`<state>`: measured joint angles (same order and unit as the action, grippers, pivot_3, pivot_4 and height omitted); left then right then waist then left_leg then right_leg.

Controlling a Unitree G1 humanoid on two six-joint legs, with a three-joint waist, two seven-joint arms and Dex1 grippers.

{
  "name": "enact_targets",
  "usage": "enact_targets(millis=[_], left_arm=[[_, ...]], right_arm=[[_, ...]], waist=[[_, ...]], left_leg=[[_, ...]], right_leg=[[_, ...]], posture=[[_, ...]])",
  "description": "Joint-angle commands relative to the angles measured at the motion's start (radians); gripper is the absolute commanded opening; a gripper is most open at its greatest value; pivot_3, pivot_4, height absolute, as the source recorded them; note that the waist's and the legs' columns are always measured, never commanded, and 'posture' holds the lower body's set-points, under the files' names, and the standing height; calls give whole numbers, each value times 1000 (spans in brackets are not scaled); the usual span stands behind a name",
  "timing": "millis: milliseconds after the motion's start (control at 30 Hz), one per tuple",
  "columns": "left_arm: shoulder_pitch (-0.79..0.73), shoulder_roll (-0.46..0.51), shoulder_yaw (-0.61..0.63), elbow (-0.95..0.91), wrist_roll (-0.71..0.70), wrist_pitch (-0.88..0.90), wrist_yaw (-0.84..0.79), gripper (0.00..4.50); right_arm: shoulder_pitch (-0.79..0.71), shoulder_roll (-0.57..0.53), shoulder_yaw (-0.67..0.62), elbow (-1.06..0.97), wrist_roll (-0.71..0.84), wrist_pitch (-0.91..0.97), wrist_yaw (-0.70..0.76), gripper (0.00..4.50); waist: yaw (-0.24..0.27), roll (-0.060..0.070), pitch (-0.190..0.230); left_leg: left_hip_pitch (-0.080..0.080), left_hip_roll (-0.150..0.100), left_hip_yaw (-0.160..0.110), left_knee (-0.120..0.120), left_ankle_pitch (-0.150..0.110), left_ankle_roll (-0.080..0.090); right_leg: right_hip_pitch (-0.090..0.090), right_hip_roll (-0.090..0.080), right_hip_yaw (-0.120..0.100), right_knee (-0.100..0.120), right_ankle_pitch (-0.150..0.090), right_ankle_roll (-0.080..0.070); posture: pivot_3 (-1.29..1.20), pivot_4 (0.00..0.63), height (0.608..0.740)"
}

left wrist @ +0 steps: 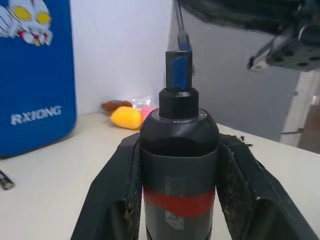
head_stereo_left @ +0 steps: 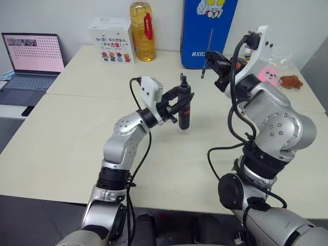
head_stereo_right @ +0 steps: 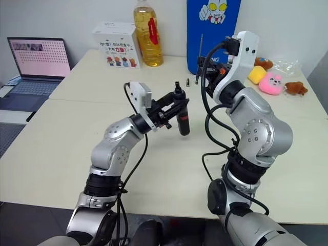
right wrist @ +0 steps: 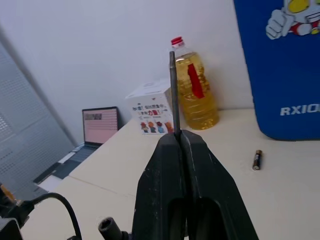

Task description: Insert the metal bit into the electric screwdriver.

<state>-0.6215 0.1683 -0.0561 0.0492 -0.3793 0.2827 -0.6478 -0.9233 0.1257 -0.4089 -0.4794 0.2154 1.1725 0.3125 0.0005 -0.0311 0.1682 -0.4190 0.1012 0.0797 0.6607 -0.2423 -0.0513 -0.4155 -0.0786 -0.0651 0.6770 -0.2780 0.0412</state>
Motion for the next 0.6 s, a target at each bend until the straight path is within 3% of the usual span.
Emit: enact_targets(millis=[33,300,600], left_arm=[[-15,-37,-27,65,54,-117,1,1665],[-19,-87,-37,137,100,-172,34,1665],[-17,-90,-31,136,109,-173,39,1665]], right_arm=[[51,18,97,-25,26,-150,-35,22],[123,13,212,-8,59,-261,-86,22],[166,-24,253,0,103,-298,-123,22]], waist=[[-4,0,0],[-4,1,1],[-4,1,1]], left_leg=[[0,0,0,0,0,0],[-1,0,0,0,0,0],[-1,0,0,0,0,0]], right_leg=[[0,0,0,0,0,0],[-1,0,0,0,0,0],[-1,0,0,0,0,0]], posture=[[0,150,740],[0,150,740],[0,150,740]])
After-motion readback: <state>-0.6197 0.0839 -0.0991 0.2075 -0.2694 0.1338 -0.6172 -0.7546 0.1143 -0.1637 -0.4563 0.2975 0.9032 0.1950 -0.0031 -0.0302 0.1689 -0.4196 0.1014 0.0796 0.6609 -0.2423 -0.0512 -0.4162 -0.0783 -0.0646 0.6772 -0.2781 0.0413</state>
